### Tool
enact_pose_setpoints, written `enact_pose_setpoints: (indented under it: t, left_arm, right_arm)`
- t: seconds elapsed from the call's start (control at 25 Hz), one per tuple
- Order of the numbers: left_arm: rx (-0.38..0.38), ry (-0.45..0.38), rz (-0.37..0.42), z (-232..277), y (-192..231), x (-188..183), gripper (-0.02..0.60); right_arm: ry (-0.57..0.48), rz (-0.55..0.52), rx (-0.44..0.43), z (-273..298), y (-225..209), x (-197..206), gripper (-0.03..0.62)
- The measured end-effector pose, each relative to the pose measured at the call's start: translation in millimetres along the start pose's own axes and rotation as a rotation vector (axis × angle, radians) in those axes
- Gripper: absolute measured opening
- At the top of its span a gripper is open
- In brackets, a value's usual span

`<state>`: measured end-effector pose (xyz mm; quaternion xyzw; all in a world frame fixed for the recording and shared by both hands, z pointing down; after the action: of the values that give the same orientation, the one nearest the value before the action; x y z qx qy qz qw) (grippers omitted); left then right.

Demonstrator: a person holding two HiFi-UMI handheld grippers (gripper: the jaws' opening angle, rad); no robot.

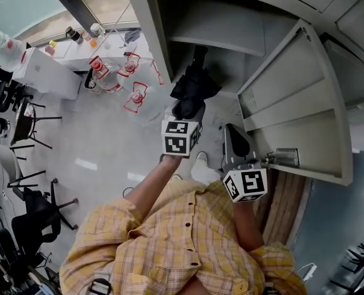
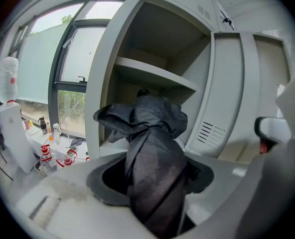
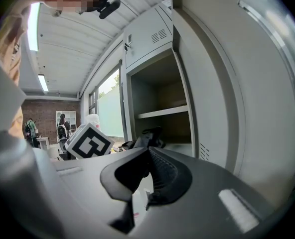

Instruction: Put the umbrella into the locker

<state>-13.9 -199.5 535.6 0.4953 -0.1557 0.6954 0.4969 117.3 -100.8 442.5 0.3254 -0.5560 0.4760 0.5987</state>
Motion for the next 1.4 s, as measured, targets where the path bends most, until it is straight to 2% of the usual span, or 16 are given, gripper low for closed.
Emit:
enact_pose_setpoints:
  t: [0.44,0.8,1.0,1.16,1.4]
  left_arm:
    - [-0.001,-0.011,-0.07,44.6,11.8,-37.5,0.259]
    - [-0.006,-0.026,-0.068,69.9,11.7,-68.6,0.264]
    - [-0.032,-0.056,-0.038,85.0,15.6,-83.7,0.267]
    - [-0.043,-0.061,-0.085,97.4,20.9,-81.6,0.27]
    - [-0.032,-0.072,-0.096,112.3,23.2,-80.5,0.302]
  right_arm:
    - [0.003,-0.005,-0.004,4.0,1.5,-0.6,-0.002]
    - [0.004,-0.014,0.012,2.5,0.2,-2.4,0.0]
    - [0.011,-0.018,0.01,2.8,2.4,-0.2,-0.002]
    - [0.017,-0.022,0.017,0.8,2.1,1.7,-0.001]
    - [0.029,-0.028,0.035,-3.3,-0.7,2.8,0.0]
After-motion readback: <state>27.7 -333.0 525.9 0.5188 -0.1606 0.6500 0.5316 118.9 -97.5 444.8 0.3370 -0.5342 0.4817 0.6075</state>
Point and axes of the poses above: the fingertips, and each gripper's own axes: z forward along the fingers, y to its left, x out of its underside, the point moved 5 cm from there along -z, backward along the fingers, and after that the axes turned 4 degrees about x, right-handed, at the moved point
